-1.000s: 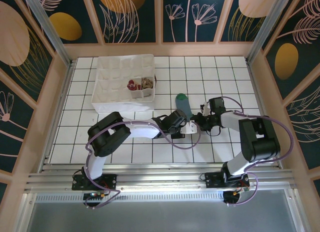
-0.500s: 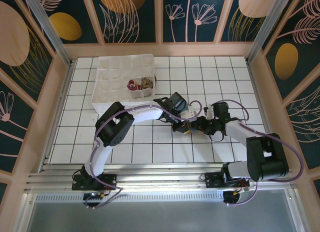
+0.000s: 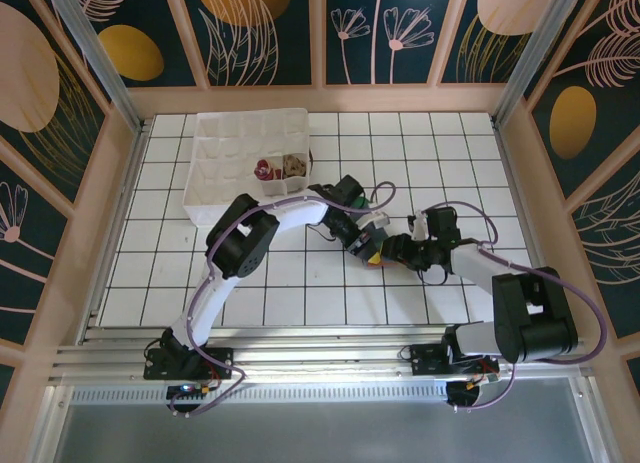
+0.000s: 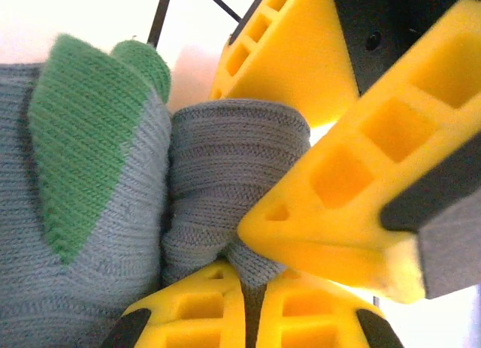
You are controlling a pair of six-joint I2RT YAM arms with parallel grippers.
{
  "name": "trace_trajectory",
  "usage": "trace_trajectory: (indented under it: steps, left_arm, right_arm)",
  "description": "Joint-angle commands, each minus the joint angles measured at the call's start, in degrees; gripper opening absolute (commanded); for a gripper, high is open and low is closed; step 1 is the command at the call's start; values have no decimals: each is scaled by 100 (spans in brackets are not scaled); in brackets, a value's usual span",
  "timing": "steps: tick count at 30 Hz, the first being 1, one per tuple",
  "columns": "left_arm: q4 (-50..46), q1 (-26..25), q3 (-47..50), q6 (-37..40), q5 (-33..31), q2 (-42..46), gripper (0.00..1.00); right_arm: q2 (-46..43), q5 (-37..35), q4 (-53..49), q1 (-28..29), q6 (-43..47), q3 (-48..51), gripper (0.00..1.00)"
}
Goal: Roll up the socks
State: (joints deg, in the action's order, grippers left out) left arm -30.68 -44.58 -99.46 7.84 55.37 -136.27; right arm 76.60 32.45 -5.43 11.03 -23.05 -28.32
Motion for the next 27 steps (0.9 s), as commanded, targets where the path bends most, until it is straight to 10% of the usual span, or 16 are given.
trace_trajectory:
  steps: [1, 27]
  left_arm:
    - [-527, 93, 98, -395, -306, -497, 0]
    - [-255, 353, -211, -1671, -1508, -761, 0]
  right_arm:
    - [-248, 130, 106, 6, 20, 95, 48]
    - [1019, -254, 237, -222, 288, -279, 38]
